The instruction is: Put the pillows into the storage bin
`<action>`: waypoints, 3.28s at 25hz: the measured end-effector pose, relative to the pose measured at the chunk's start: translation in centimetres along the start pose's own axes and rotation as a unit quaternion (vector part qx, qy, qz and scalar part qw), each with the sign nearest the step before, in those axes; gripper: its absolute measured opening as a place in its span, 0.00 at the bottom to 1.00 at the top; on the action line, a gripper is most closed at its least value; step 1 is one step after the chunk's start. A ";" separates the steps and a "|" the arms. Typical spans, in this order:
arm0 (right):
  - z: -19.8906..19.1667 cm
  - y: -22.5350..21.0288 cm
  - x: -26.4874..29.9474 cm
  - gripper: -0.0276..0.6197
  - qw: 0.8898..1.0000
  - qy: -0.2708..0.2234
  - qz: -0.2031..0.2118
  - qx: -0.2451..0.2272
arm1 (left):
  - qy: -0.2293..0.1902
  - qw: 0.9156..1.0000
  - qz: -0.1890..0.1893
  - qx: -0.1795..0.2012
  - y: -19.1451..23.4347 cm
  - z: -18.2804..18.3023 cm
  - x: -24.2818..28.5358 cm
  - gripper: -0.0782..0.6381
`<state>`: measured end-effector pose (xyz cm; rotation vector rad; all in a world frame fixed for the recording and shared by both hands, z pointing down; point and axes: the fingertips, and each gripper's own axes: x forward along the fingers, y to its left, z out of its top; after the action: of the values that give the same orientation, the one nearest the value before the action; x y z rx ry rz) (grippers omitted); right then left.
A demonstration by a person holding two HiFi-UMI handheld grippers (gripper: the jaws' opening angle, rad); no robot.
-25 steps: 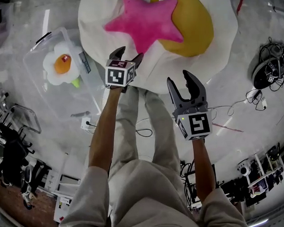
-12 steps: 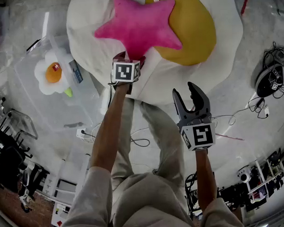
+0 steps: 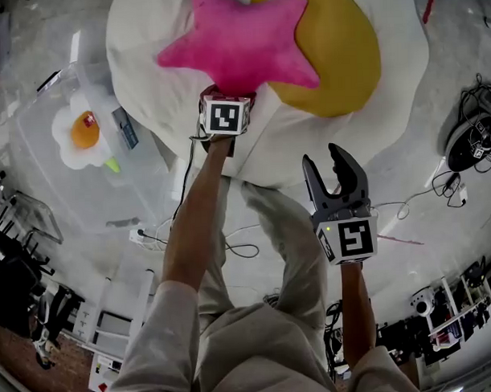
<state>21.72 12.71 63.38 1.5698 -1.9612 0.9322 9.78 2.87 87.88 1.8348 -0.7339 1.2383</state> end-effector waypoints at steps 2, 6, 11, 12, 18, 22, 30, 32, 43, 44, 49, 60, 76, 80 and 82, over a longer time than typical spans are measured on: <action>0.0 0.1 0.1 0.34 1.000 0.002 -0.003 0.000 | 0.000 1.000 0.005 0.002 0.2 0.2 0.4 0.60; 0.6 0.7 -0.1 0.34 1.000 0.000 -0.007 -0.001 | -0.005 1.000 0.006 0.000 1.0 -0.1 1.0 0.60; 1.1 0.8 -0.7 0.32 1.000 -0.005 -0.013 -0.004 | -0.039 0.999 -0.012 0.017 0.6 0.5 -0.3 0.50; 1.1 1.0 -0.8 0.32 1.000 -0.004 -0.014 -0.003 | -0.044 0.999 -0.013 0.019 0.4 0.7 -0.9 0.47; 2.5 3.5 -2.5 0.32 1.000 -0.004 -0.008 0.003 | -0.077 0.997 -0.019 0.012 0.3 2.7 -5.4 0.43; 4.5 4.7 -4.3 0.31 1.000 -0.004 -0.007 0.005 | -0.082 0.996 -0.014 0.025 0.8 3.8 -9.5 0.42; 9.5 8.4 -7.0 0.30 1.000 -0.014 0.004 -0.007 | -0.101 0.995 0.002 0.014 3.0 3.5 -18.0 0.41; 10.7 9.4 -7.5 0.30 1.000 -0.016 0.009 -0.014 | -0.114 0.993 0.005 -0.003 3.7 3.3 -20.4 0.41; 16.2 17.5 -6.4 0.29 0.995 -0.024 0.060 -0.071 | -0.193 0.975 0.062 -0.094 14.1 1.4 -33.2 0.41; 16.5 18.5 -6.2 0.29 0.994 -0.024 0.068 -0.078 | -0.200 0.972 0.068 -0.105 15.2 0.9 -34.3 0.41; 18.3 24.6 -4.7 0.29 0.985 -0.025 0.113 -0.125 | -0.228 0.955 0.103 -0.161 21.0 -3.1 -39.6 0.41; 18.2 38.8 -0.6 0.29 0.950 -0.005 0.224 -0.216 | -0.241 0.914 0.173 -0.275 31.6 -17.3 -45.8 0.41; 15.0 39.3 2.7 0.29 0.949 0.027 0.225 -0.221 | -0.227 0.901 0.182 -0.322 38.0 -19.3 -40.8 0.53; 15.8 38.9 2.1 0.29 0.950 0.021 0.222 -0.218 | -0.229 0.909 0.180 -0.300 36.4 -18.8 -41.8 0.53; 16.6 38.5 1.8 0.29 0.952 0.015 0.218 -0.214 | -0.234 0.912 0.176 -0.288 35.5 -17.9 -42.5 0.53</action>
<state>-15.00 3.77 45.11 0.8945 -2.3411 0.6146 -42.41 1.01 62.19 1.5315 -1.5683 0.6598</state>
